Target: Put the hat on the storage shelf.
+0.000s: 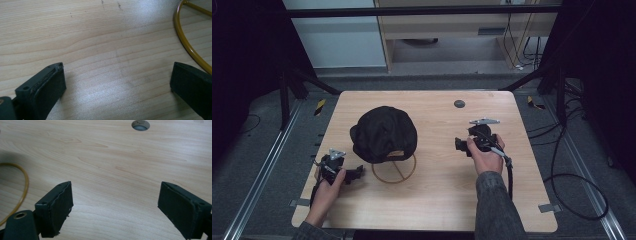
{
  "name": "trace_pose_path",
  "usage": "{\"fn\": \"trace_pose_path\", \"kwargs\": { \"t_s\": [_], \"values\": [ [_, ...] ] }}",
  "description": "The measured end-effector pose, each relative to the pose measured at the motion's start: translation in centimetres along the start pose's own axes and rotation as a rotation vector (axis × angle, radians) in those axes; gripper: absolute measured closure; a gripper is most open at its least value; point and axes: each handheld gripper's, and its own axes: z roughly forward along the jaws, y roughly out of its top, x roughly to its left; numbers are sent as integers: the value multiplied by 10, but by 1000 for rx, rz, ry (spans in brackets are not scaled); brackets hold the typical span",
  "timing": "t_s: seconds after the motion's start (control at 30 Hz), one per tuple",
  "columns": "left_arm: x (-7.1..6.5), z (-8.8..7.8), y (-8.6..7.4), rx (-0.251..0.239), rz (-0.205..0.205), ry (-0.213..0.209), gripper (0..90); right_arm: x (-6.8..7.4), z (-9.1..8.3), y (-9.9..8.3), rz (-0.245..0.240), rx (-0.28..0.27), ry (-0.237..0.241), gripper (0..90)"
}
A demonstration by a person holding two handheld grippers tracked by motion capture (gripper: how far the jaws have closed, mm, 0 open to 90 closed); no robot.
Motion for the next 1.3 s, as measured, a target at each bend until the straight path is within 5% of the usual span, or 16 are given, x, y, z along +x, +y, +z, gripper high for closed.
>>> {"fn": "trace_pose_path", "kwargs": {
  "t_s": [0.4,1.3],
  "values": [
    [0,0,0,-1,0,0,0,2,32,-41,15,4,-28,126],
    [0,0,0,-1,0,-1,0,15,60,-62,29,43,-22,114]
  ]
}}
